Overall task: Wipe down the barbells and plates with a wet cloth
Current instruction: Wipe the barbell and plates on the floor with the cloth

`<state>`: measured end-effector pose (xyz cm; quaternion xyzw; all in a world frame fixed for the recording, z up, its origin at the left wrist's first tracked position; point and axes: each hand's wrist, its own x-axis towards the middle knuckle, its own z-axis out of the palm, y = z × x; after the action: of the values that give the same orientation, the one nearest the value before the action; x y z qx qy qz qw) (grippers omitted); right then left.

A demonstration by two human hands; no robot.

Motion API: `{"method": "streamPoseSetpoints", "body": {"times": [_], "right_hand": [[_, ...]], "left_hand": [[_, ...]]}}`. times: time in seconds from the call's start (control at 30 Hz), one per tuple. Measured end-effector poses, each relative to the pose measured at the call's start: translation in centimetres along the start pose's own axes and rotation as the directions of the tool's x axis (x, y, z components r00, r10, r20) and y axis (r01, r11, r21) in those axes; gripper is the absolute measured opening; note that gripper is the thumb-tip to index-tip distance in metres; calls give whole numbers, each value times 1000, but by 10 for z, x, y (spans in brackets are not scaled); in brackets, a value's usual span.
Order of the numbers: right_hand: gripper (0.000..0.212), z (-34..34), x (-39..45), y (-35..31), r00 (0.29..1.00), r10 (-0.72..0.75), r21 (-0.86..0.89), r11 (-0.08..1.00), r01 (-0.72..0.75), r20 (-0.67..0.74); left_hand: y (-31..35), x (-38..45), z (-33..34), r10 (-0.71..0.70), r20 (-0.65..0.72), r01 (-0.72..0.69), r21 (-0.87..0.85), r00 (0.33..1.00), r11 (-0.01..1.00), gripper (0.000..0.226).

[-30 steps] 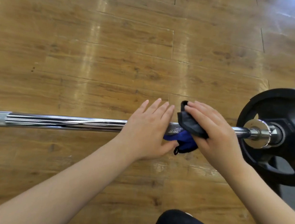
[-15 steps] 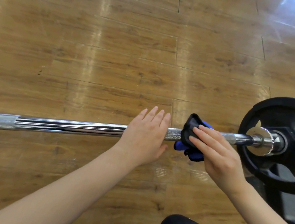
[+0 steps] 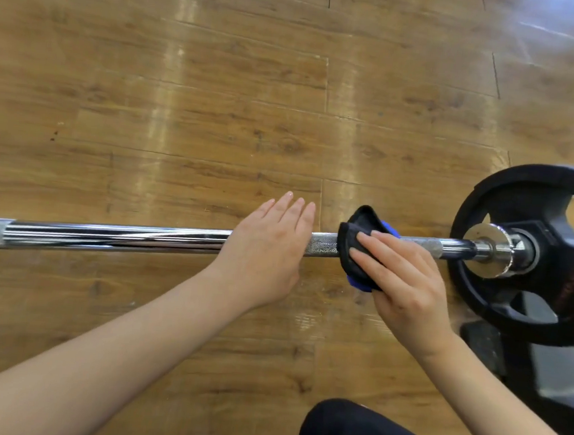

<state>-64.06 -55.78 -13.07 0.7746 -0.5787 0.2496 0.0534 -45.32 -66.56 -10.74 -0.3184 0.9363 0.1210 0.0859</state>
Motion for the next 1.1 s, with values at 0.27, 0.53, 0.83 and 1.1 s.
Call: {"method": "streamPoseSetpoints", "body": {"times": [0.27, 0.53, 0.83, 1.1], "right_hand": [[45, 19, 11, 2, 998, -18, 67, 998, 14, 62], [26, 11, 27, -15, 994, 104, 54, 993, -103, -29], [41, 2, 2, -1, 983, 176, 57, 982, -178, 49], [36, -50, 3, 25, 915, 384, -76, 923, -377, 123]], "left_hand": [[-2, -2, 1, 29, -15, -29, -13, 999, 999, 75], [1, 0, 5, -23, -147, 28, 32, 989, 999, 79], [3, -3, 5, -52, -59, 54, 31, 997, 998, 76], [1, 5, -4, -6, -25, 5, -32, 1000, 999, 80]]}}
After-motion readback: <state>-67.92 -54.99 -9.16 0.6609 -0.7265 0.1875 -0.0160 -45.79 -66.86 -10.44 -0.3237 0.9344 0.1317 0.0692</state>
